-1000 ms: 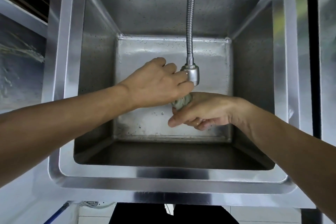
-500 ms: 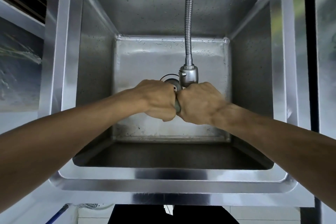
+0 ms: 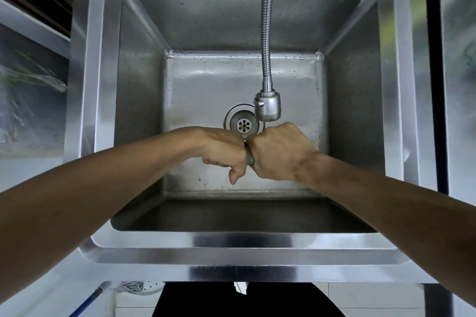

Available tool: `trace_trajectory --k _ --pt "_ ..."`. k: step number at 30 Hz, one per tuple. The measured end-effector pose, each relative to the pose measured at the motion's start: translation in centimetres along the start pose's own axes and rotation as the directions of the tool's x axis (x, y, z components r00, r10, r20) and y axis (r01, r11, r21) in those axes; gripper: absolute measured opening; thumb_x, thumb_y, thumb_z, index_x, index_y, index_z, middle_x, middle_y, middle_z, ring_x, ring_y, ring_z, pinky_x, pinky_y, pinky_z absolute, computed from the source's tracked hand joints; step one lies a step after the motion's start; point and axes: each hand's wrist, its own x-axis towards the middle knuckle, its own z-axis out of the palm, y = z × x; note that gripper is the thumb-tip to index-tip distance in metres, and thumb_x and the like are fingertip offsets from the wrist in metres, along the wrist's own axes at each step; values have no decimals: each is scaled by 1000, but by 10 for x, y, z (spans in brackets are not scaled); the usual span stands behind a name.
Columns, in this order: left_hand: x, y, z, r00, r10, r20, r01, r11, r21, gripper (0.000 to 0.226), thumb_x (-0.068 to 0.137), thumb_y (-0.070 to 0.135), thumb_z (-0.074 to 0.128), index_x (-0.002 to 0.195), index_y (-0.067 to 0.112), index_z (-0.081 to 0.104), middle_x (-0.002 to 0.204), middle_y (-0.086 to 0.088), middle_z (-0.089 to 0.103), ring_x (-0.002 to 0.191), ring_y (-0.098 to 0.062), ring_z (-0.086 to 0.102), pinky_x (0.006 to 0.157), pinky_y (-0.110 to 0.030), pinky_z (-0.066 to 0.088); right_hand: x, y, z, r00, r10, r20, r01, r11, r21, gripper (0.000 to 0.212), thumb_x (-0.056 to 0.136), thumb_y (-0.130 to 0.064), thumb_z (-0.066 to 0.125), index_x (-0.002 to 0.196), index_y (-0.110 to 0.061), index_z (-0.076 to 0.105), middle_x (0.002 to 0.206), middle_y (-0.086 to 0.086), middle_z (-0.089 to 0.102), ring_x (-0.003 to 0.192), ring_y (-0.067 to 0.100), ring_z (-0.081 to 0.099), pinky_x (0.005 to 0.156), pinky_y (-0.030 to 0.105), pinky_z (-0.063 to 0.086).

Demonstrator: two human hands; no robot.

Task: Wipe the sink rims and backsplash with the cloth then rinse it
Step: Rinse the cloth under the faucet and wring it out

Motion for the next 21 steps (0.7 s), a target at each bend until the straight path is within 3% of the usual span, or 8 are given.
trace_trajectory --k 4,6,8,11,13,15,18,21 --pt "-3 -2 6 997 36 -62 -35 999 20 29 65 29 76 65 12 52 69 -4 51 63 -23 45 60 -40 41 -4 -4 0 993 106 56 -110 990 83 17 96 -33 51 101 -24 65 92 -2 72 74 23 59 66 32 38" --pt "-2 -7 11 975 128 -181 -133 991 -15 32 65 36 76 80 10 63 80 -6 64 73 -25 60 72 -49 53 -6 2 -4 964 184 191 -242 905 350 16 90 -34 63 105 -27 62 94 -5 70 78 18 60 66 32 43" --pt "-6 -13 18 941 211 -265 -253 958 -136 26 72 38 79 88 20 67 81 -2 69 72 -21 63 67 -45 53 -15 14 -8 929 175 325 -360 622 696 37 82 -27 80 109 -32 55 96 -10 68 84 8 65 67 27 50" --pt "-18 -30 31 929 257 -267 -353 832 -427 35 81 48 80 112 41 64 96 12 72 78 -6 65 63 -27 54 -35 26 -12 935 82 345 -354 282 892 45 85 -18 82 117 -33 54 99 -12 69 81 2 66 67 22 53" --pt "-25 -38 42 906 225 -359 -404 712 -574 40 84 61 72 118 43 64 109 10 73 91 -10 69 66 -29 58 -45 26 -10 950 131 285 -302 142 943 33 90 -22 79 118 -20 62 95 -2 71 75 15 63 69 30 57" --pt "-31 -38 49 872 152 -465 -463 562 -685 40 90 66 61 116 37 70 113 4 75 99 -18 70 66 -32 59 -51 22 -7 941 232 248 -259 20 966 41 85 -41 77 109 -9 70 87 3 70 72 19 61 71 34 56" --pt "-38 -32 49 831 39 -555 -547 240 -802 34 99 51 56 117 28 72 113 -3 77 96 -22 72 65 -32 56 -57 10 2 909 352 226 -229 -33 973 56 82 -60 76 99 -6 76 88 4 71 77 18 66 86 42 58" --pt "-46 -30 45 852 -4 -524 -523 -67 -850 23 101 32 53 117 25 67 116 -3 77 93 -18 73 71 -30 59 -59 -5 11 884 429 188 -148 -125 981 67 85 -64 71 104 1 74 96 11 75 80 22 70 89 45 59"
